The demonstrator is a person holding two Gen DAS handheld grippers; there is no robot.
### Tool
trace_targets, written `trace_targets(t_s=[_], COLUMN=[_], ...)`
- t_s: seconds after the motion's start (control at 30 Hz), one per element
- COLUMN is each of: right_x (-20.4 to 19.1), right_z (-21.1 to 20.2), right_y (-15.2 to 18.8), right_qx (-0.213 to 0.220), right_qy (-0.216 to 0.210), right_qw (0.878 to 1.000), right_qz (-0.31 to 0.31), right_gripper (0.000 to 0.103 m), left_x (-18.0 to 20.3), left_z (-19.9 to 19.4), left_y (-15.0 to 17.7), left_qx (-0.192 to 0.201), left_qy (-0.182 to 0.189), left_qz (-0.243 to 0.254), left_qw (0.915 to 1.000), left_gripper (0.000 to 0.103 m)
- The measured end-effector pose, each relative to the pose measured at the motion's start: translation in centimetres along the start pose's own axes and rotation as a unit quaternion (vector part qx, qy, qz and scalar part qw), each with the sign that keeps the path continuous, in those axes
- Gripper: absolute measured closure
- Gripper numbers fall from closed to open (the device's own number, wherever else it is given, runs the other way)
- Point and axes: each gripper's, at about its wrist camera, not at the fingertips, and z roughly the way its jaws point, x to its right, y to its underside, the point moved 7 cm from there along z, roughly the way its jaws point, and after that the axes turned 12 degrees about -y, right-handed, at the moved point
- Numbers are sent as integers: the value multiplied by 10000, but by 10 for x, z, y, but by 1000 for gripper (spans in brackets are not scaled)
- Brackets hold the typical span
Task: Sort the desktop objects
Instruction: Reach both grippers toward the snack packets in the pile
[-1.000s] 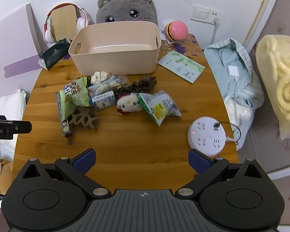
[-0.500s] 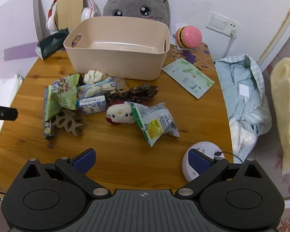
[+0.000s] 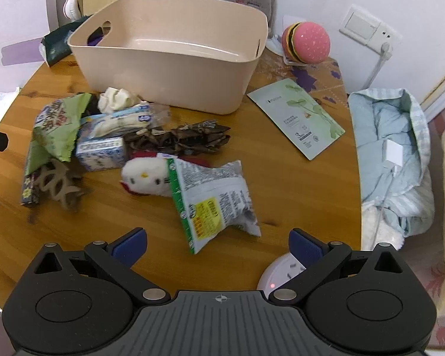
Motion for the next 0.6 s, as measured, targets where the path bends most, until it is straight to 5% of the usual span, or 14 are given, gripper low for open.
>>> trace_targets(t_s=[0.6], right_x=[36], right_z=[81], right_y=[-26], right_qx=[-479], right_qy=[-719], right_qw=[9961], right_qz=[-190], right_gripper=[0], left_x=[36], left_z=[69], left_y=[-41], left_qx=[-98], left_qy=[-284], left_qz=[-138], left_qw=[9995], left_gripper=[15])
